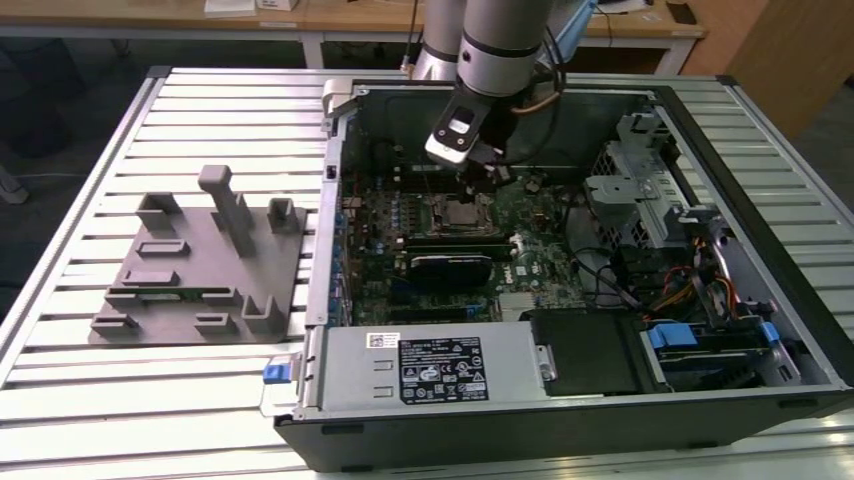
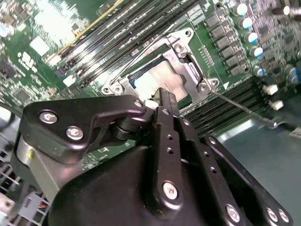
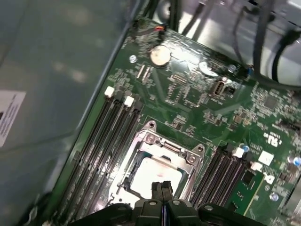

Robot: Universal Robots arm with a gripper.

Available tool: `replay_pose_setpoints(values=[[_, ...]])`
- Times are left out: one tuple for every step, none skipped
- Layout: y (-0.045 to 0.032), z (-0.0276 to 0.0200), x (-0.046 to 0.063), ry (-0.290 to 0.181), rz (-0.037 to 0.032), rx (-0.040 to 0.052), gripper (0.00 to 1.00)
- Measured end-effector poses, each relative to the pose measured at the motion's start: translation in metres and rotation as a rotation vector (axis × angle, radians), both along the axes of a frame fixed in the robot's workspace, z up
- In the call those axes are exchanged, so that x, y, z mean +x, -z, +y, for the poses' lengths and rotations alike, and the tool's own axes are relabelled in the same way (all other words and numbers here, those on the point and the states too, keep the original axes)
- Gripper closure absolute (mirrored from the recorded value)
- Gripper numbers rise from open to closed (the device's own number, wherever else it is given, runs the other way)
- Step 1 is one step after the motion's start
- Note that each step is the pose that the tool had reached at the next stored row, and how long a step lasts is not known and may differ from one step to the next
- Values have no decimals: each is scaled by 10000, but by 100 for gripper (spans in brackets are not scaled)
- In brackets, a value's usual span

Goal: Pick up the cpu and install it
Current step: 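Close the cpu cover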

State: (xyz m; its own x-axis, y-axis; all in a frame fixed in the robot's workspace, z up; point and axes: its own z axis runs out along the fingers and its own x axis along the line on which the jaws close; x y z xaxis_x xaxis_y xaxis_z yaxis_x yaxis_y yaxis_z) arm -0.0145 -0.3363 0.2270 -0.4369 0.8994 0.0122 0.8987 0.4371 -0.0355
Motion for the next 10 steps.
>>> replay_pose_setpoints(values=[[0, 0, 0, -181, 0, 0, 89], [1, 0, 0, -359, 0, 0, 89], [1, 0, 0, -556, 0, 0, 89], [1, 0, 0, -735, -1, 0, 89], [1, 0, 0, -915, 0, 0, 89], [2, 0, 0, -1096, 0, 0, 89], [2, 0, 0, -1275, 0, 0, 89], [2, 0, 0, -1456, 0, -1, 89], [3, 0, 0, -1634, 0, -1, 89], [3, 0, 0, -1831, 0, -1, 89]])
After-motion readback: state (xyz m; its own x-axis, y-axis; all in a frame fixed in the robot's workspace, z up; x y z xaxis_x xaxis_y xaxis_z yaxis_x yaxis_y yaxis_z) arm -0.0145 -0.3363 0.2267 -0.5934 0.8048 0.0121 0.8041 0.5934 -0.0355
